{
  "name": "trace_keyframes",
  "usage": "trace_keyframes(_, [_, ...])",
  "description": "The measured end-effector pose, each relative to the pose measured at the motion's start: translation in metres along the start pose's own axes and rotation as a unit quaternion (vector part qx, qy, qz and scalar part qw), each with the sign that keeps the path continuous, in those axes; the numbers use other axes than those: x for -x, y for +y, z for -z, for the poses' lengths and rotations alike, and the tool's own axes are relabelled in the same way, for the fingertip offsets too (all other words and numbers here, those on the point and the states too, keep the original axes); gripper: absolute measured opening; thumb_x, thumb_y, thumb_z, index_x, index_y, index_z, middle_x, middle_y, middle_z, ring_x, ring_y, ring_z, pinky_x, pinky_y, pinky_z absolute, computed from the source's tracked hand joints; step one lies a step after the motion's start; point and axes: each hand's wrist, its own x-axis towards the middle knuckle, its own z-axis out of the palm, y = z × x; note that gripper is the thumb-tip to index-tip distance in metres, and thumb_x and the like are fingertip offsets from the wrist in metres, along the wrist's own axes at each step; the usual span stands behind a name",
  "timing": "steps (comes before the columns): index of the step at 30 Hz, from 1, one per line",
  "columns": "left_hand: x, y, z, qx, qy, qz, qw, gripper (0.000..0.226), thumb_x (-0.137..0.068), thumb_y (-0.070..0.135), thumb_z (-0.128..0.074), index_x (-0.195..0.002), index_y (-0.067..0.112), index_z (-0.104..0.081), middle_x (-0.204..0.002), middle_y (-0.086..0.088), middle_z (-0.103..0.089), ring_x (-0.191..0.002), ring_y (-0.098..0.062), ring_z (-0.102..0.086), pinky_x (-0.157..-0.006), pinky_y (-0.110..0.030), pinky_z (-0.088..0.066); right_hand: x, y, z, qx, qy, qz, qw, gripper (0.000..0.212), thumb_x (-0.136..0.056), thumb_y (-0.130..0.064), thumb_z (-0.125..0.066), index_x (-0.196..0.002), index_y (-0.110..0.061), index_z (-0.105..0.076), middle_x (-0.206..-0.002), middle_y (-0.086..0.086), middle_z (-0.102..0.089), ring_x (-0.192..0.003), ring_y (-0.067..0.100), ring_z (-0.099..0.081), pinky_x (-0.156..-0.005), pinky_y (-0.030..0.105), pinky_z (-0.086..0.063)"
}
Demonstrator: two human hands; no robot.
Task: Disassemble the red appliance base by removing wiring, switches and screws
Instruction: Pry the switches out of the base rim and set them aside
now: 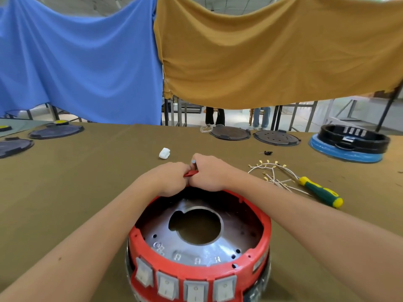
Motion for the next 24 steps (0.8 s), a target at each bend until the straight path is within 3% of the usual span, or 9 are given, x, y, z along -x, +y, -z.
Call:
trace_keyframes(5, [0.002, 0.0, 0.0, 0.0, 0.003, 0.001, 1.0, 0.024, -0.1, 0.024, -0.043, -0.117, 0.015, -0.058, -0.115, -0.007, -0.064, -0.104, -0.026, -0.059, -0.094, -0.044, -0.046, -0.001, 0.001, -0.002, -0.019, 0.019, -0.006, 1.0, 0.019, -0.088, -0.026, -0.06, -0.099, -0.018, -0.047, -0.096, -0.006, -0.05, -0.089, 0.021, -0.051, -0.067, 0.031, -0.036])
trace_keyframes(9, [0.001, -0.001, 0.001, 0.004, -0.002, -0.003, 1.0, 0.025, -0.1, 0.028, -0.044, -0.118, 0.016, -0.058, -0.115, -0.006, -0.064, -0.105, -0.026, -0.059, -0.095, -0.043, -0.046, -0.001, 0.001, -0.001, -0.046, 0.031, -0.001, 0.998, 0.018, -0.084, -0.022, -0.063, -0.093, -0.019, -0.048, -0.087, -0.006, -0.052, -0.081, 0.017, -0.05, -0.063, 0.029, -0.036])
trace_keyframes(11, [0.001, -0.001, 0.001, 0.0, 0.0, -0.006, 1.0, 0.017, -0.1, 0.032, -0.046, -0.1, 0.02, -0.058, -0.104, -0.004, -0.064, -0.095, -0.023, -0.058, -0.087, -0.039, -0.047, 0.0, 0.003, 0.002, -0.074, 0.025, 0.003, 0.997, 0.021, -0.082, -0.018, -0.066, -0.092, -0.018, -0.047, -0.082, -0.005, -0.051, -0.071, 0.012, -0.046, -0.06, 0.027, -0.034])
trace_keyframes(13, [0.002, -0.001, 0.0, -0.006, 0.007, -0.008, 1.0, 0.024, -0.1, 0.038, -0.047, -0.08, 0.024, -0.048, -0.087, 0.001, -0.058, -0.084, -0.021, -0.054, -0.074, -0.035, -0.042, 0.003, 0.007, 0.011, -0.161, 0.013, -0.011, 0.987, 0.027, -0.079, -0.013, -0.069, -0.093, -0.017, -0.046, -0.081, -0.002, -0.05, -0.069, 0.013, -0.043, -0.06, 0.027, -0.035])
trace_keyframes(16, [0.002, -0.001, -0.001, -0.011, 0.016, -0.009, 1.0, 0.028, -0.101, 0.038, -0.046, -0.077, 0.025, -0.043, -0.083, 0.004, -0.053, -0.086, -0.022, -0.054, -0.072, -0.035, -0.039, 0.013, 0.015, 0.027, -0.242, 0.006, -0.023, 0.97, 0.033, -0.081, -0.014, -0.074, -0.098, -0.017, -0.046, -0.087, 0.003, -0.051, -0.073, 0.015, -0.045, -0.068, 0.03, -0.038])
trace_keyframes(19, [0.002, 0.0, 0.0, -0.009, 0.015, -0.009, 1.0, 0.025, -0.101, 0.037, -0.046, -0.079, 0.025, -0.047, -0.083, 0.003, -0.055, -0.084, -0.021, -0.055, -0.072, -0.036, -0.041, 0.023, 0.014, 0.028, -0.116, -0.004, 0.05, 0.992, 0.046, -0.078, -0.026, -0.08, -0.102, -0.021, -0.041, -0.085, -0.001, -0.06, -0.067, 0.01, -0.049, -0.062, 0.024, -0.04])
trace_keyframes(21, [0.004, 0.001, 0.002, 0.007, 0.007, -0.011, 1.0, 0.02, -0.101, 0.037, -0.046, -0.093, 0.023, -0.057, -0.092, 0.0, -0.062, -0.09, -0.022, -0.058, -0.079, -0.038, -0.047, 0.027, 0.011, 0.02, 0.017, 0.023, 0.109, 0.994, 0.05, -0.077, -0.031, -0.081, -0.101, -0.023, -0.038, -0.078, -0.007, -0.057, -0.064, 0.008, -0.048, -0.055, 0.024, -0.034])
trace_keyframes(24, [0.006, 0.001, 0.002, 0.013, 0.002, -0.015, 1.0, 0.023, -0.102, 0.038, -0.045, -0.104, 0.019, -0.059, -0.099, -0.003, -0.064, -0.094, -0.024, -0.06, -0.086, -0.041, -0.048, 0.029, 0.011, 0.011, 0.09, 0.094, 0.155, 0.979, 0.038, -0.083, -0.019, -0.072, -0.099, -0.02, -0.038, -0.071, -0.009, -0.051, -0.06, 0.008, -0.045, -0.051, 0.021, -0.027])
